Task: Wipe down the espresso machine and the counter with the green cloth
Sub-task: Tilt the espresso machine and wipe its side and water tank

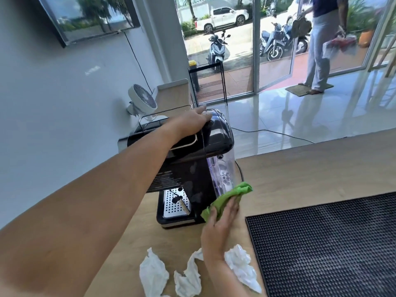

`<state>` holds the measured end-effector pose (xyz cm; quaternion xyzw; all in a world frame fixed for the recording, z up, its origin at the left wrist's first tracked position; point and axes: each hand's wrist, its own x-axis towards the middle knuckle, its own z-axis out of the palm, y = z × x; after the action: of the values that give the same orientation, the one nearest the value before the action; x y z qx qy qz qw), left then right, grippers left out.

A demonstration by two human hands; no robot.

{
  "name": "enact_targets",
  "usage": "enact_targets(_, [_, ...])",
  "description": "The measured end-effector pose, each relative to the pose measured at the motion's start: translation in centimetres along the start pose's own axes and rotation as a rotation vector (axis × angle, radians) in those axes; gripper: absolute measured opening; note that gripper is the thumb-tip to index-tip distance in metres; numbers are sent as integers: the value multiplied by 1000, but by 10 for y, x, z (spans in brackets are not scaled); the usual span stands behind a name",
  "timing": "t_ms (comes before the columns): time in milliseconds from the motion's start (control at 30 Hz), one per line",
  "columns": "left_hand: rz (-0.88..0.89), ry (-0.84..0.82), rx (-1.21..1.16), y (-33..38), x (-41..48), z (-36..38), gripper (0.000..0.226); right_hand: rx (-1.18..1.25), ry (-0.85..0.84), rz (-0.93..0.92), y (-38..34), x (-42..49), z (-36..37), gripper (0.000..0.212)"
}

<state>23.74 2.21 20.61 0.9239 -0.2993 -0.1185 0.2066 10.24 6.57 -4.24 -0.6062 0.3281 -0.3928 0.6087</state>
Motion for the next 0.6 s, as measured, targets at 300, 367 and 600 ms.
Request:
enact_targets(300, [120, 89, 307, -28, -9, -1, 61, -498, 39, -1021, -39, 66, -15, 63])
enact_targets(367, [125, 103, 319, -29, -10, -1, 60, -624, 31, -1204, -42, 76, -16, 67])
enact_targets(600, [121, 116, 343, -29, -13, -3, 57, -1007, -135, -1774, -15, 104, -24, 65])
